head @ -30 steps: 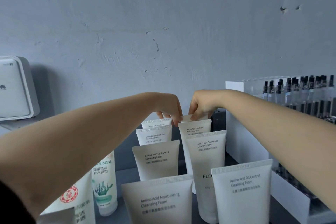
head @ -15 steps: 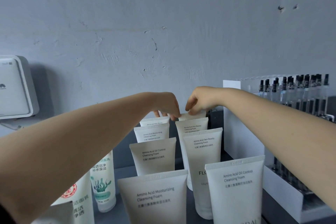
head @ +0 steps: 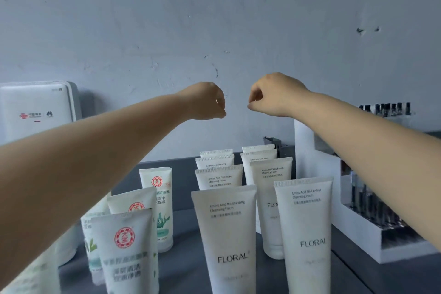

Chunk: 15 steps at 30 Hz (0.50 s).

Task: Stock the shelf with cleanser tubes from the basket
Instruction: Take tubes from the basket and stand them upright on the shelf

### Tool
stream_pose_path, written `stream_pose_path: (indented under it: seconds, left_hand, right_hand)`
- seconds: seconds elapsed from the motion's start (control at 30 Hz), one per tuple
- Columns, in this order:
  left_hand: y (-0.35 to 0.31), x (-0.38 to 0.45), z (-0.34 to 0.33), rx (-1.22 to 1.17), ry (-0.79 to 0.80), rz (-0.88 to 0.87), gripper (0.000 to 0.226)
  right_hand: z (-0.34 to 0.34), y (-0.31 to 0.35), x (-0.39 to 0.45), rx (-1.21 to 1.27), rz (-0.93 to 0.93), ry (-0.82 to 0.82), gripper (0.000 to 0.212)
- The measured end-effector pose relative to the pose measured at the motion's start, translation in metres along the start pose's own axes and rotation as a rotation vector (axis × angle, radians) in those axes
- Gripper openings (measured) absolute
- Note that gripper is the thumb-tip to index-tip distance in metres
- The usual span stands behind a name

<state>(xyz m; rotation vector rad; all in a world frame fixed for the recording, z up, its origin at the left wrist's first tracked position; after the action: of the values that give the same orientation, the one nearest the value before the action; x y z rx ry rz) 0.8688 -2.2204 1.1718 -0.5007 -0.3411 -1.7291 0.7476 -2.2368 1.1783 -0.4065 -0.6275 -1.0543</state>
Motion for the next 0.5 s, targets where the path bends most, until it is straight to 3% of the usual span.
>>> stream_pose_path:
  seconds: [0.27,0.5]
  left_hand:
    - [-0.005,-0.073,0.053,0.11,-0.159,-0.055,0.024]
    - [-0.012,-0.136,0.066,0.229,-0.192,-0.151,0.036]
  right_hand:
    - [0.044,0.048,-0.058,-0.1,-0.022,-0.093,0.017]
    - [0.055,0.1,-0.114,-0.284,0.016,-0.036,0.03]
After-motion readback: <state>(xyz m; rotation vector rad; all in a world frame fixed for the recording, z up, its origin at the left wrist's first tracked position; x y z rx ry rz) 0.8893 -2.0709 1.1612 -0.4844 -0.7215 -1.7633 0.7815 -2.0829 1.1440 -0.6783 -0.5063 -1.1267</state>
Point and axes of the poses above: each hand's wrist, its own x-axis towards the middle knuckle, its own z-axis out of the back of the hand, y = z × x, the point moved 9 cm from there along x, towards the middle knuckle, and after that the axes turned 3 degrees about -x, right-handed, at the moved point
